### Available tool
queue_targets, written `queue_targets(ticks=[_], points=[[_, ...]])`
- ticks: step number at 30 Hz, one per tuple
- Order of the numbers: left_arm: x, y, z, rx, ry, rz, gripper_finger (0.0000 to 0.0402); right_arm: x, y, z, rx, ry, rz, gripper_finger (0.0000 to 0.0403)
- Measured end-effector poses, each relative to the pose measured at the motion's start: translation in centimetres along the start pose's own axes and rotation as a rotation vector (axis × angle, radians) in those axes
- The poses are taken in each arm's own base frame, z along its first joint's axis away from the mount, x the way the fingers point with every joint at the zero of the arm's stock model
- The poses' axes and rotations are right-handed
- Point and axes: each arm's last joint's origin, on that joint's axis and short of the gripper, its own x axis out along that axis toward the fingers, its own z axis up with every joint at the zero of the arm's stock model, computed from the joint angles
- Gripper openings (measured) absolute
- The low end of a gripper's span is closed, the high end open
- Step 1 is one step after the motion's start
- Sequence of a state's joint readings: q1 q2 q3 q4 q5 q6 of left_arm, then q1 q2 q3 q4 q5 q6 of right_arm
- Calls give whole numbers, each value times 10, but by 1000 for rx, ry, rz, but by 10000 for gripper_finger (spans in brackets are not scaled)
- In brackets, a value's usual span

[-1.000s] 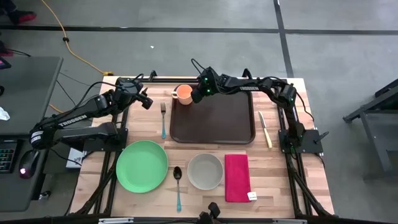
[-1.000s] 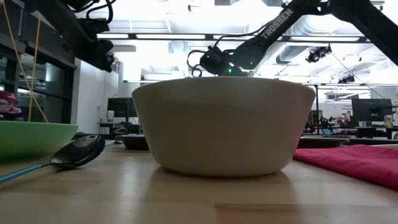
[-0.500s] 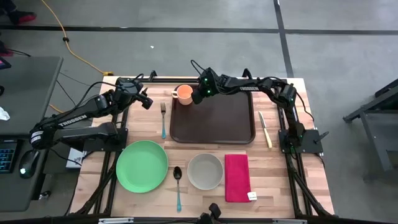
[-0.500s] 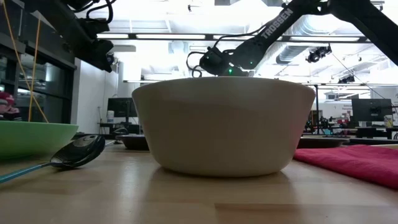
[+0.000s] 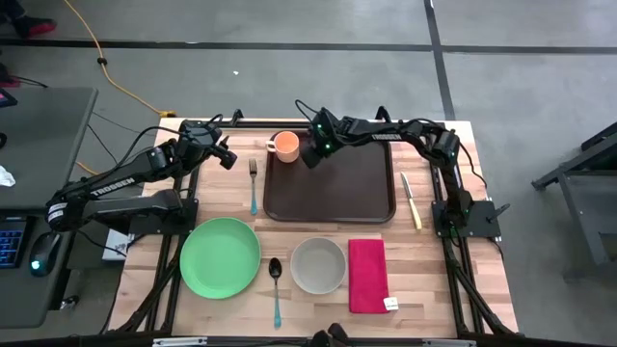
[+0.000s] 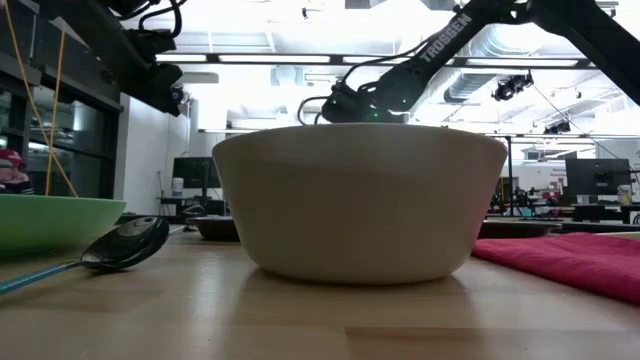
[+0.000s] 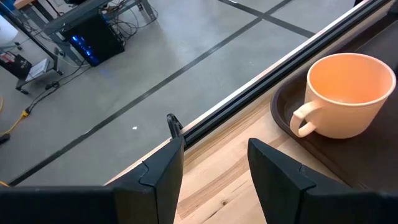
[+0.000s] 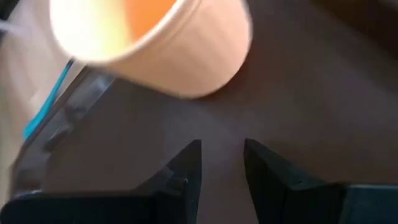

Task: Set up tray
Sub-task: Put the green plate to the right of the orange mug on the brown tray

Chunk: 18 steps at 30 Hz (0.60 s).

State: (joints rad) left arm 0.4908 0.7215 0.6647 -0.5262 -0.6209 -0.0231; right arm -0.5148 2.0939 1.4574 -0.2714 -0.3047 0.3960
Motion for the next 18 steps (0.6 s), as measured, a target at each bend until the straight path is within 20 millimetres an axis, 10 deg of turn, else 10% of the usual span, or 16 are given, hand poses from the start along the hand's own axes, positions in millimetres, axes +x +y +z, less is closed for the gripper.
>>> queue_targets(ticks=[18], points=[[-1, -5, 0, -14, 6, -180, 209, -76, 55, -17, -221, 149, 43, 99]])
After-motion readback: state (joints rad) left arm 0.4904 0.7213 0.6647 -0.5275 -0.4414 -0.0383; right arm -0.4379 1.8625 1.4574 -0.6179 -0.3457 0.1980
